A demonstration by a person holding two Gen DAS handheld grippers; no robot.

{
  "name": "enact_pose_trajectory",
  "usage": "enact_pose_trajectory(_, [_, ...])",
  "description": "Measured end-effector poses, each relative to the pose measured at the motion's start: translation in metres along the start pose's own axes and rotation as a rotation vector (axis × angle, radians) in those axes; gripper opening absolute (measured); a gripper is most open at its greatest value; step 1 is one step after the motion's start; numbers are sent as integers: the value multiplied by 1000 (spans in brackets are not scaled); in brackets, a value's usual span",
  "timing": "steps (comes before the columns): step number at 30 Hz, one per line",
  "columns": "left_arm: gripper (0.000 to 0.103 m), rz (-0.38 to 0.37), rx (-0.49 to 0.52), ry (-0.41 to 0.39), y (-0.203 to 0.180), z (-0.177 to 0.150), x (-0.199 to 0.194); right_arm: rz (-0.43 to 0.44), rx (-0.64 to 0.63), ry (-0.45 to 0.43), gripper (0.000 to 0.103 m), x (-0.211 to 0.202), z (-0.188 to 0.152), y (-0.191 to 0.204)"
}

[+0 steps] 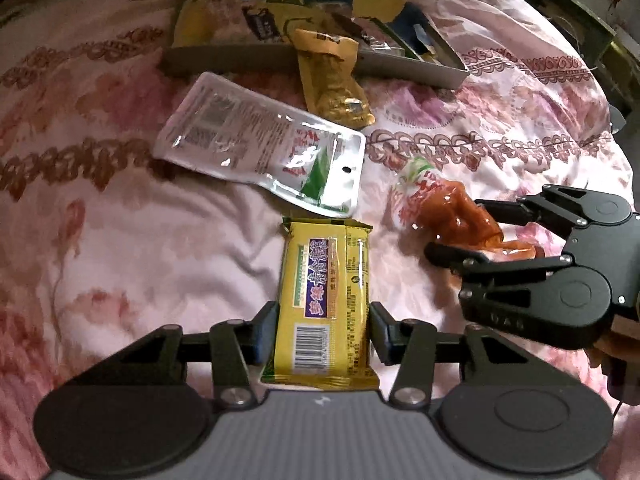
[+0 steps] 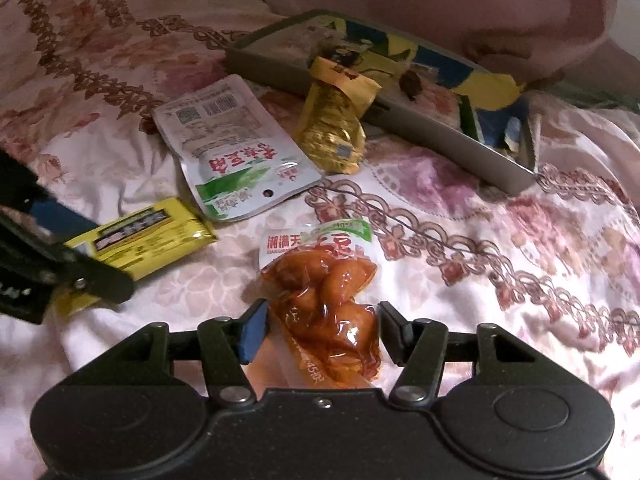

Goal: Organize snacks
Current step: 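Grasp the yellow candy bar with the left tool while the right tool grasps the orange candy bag, then lift both held snacks and carry them over the tray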

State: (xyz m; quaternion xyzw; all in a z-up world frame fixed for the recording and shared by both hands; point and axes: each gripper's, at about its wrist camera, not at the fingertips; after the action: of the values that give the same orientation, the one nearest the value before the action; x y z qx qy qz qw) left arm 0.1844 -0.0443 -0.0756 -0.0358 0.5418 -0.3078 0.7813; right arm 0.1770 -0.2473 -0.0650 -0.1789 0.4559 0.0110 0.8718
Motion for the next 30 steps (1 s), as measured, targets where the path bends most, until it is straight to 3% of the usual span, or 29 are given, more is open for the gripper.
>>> enact_pose_trajectory(11, [52,-99,-174,-55,-2,-34,-21,-43,32,-48,60,-22,-11,-13])
enact_pose_trajectory(20, [52,-4,-114,-192,-32,-54,-44,-24,135,-199,60,-63,-18,-25])
enact_pose_trajectory(30, [52,67,-167,-363,-53,-35,-73,-3,283,-370,60,-94,-17,-49])
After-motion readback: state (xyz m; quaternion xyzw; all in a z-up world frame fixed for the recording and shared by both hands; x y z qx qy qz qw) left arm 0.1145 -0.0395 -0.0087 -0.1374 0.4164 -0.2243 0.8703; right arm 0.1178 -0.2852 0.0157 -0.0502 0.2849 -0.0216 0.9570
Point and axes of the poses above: each gripper's, at about its wrist camera, not at the fingertips, and x roughly the way its jaws point, y to its left, z to its top, and after that the axes turned 11 degrees about -z, right-handed
